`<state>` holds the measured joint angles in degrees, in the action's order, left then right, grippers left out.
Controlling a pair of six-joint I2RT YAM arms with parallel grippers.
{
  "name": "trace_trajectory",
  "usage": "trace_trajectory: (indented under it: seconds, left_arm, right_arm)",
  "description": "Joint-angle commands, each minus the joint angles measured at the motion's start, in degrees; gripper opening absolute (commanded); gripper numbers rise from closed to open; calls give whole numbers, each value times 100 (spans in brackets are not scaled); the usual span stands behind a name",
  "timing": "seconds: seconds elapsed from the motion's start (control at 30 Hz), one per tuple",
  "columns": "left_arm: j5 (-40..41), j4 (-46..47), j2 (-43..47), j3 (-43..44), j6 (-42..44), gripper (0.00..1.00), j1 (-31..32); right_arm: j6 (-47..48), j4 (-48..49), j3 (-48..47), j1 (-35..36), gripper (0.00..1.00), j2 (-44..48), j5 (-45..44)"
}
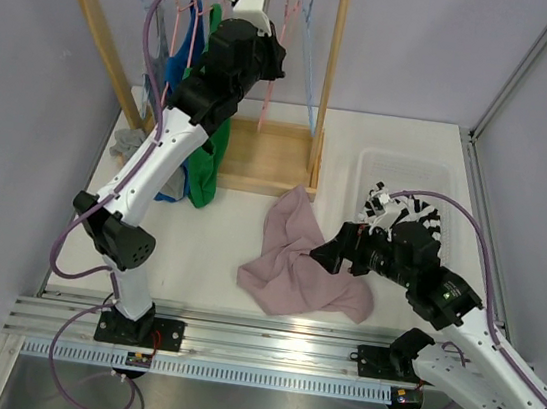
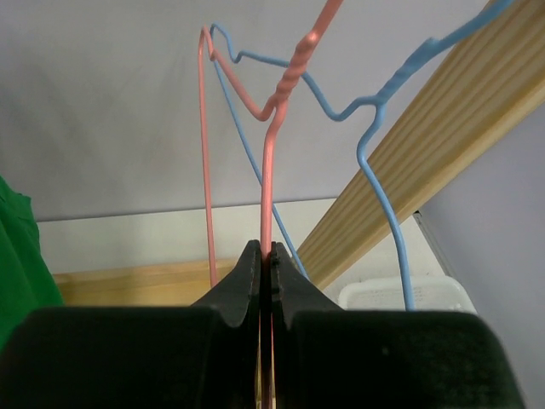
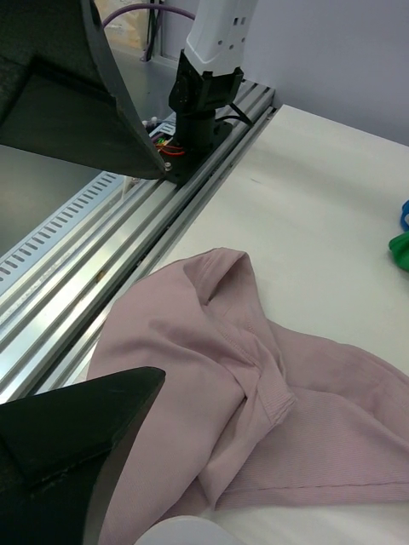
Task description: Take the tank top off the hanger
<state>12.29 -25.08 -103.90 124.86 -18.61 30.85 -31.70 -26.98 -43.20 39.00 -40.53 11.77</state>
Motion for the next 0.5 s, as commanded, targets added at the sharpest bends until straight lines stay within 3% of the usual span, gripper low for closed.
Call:
trace_trajectory:
  seconds: [0.0,0.1,0.2,0.23,0.33,0.37,0.47]
  left_arm:
    - [-166,363,431,-303,-90,4,17]
    - [-289,381,554,-506,-125,18,17]
    - [-307,355,678,-489,-108,46,17]
    - [-307,337,721,-463,-90,60,17]
    - [-333,127,818,-279,-46,73,17]
    - [-359,-4,940,-252,-37,99,17]
    - [-202,-250,1457,-427,-29,99,17]
  right_arm:
    - [-46,334,92,37,100,-51,176]
    - [6,535,154,37,100,-217,290]
    - [147,747,207,46,99,-683,405]
    - [173,843,189,46,99,-962,449]
    - [191,1246,224,37,100,-1516,651]
    - [217,1344,216,37,99,-1658,642]
    - [348,1398,23,90,100,-2264,241]
